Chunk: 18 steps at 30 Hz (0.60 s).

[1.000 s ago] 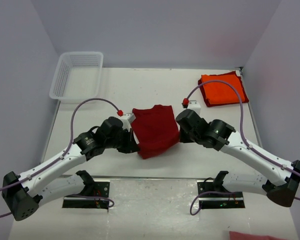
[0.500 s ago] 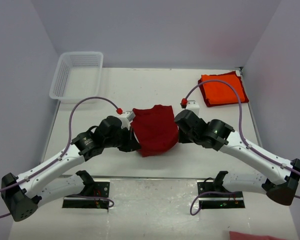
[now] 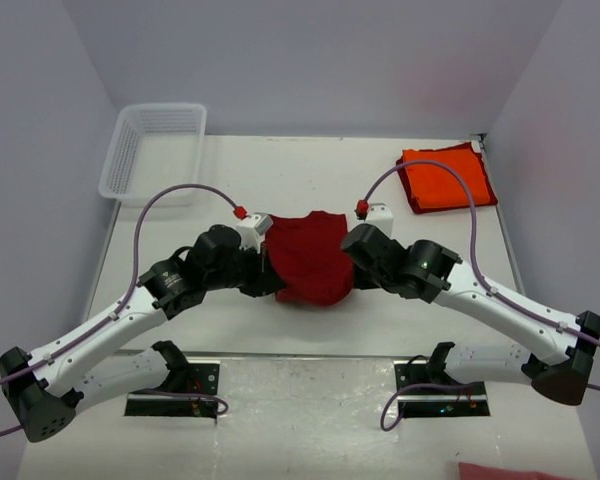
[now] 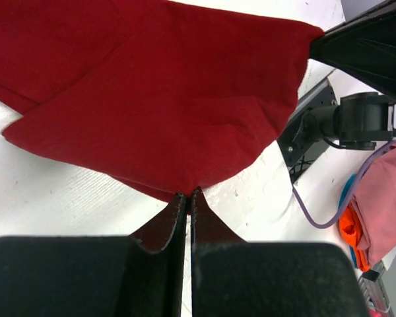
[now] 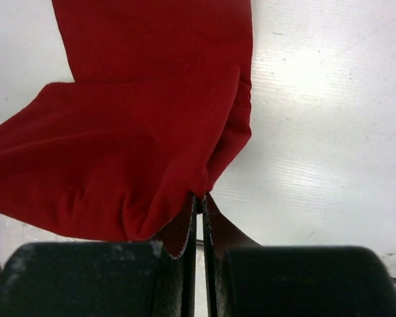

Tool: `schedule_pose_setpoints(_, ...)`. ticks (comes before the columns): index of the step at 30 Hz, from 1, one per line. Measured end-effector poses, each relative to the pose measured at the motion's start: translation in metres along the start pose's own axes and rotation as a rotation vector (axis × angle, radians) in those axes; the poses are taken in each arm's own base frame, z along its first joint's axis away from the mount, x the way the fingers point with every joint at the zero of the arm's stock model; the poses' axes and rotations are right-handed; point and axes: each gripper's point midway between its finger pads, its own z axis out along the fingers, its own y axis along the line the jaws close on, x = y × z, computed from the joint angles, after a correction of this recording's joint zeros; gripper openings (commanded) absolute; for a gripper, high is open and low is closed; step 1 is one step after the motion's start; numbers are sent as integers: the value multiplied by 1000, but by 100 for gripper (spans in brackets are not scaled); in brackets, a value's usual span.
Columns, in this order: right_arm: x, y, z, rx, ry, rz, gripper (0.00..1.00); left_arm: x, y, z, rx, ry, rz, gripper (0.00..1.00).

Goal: Fold and stack the t-shirts
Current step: Fold the long partially folded tshirt into a neat square

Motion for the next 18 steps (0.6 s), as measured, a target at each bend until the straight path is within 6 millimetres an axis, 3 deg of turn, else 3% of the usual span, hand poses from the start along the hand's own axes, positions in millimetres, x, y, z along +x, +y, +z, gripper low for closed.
schedule_pose_setpoints(8, -11, -11, 9, 60, -3, 18, 0, -6, 22, 11, -109, -14, -19, 0)
schedule_pose_setpoints(14, -37, -16, 30, 108, -4, 3, 0, -14, 70, 36, -242, 19, -93, 0)
schedule_pose_setpoints(18, -63, -15, 42, 101, -16, 5, 0, -38, 93, 43, -299, 3, -123, 0)
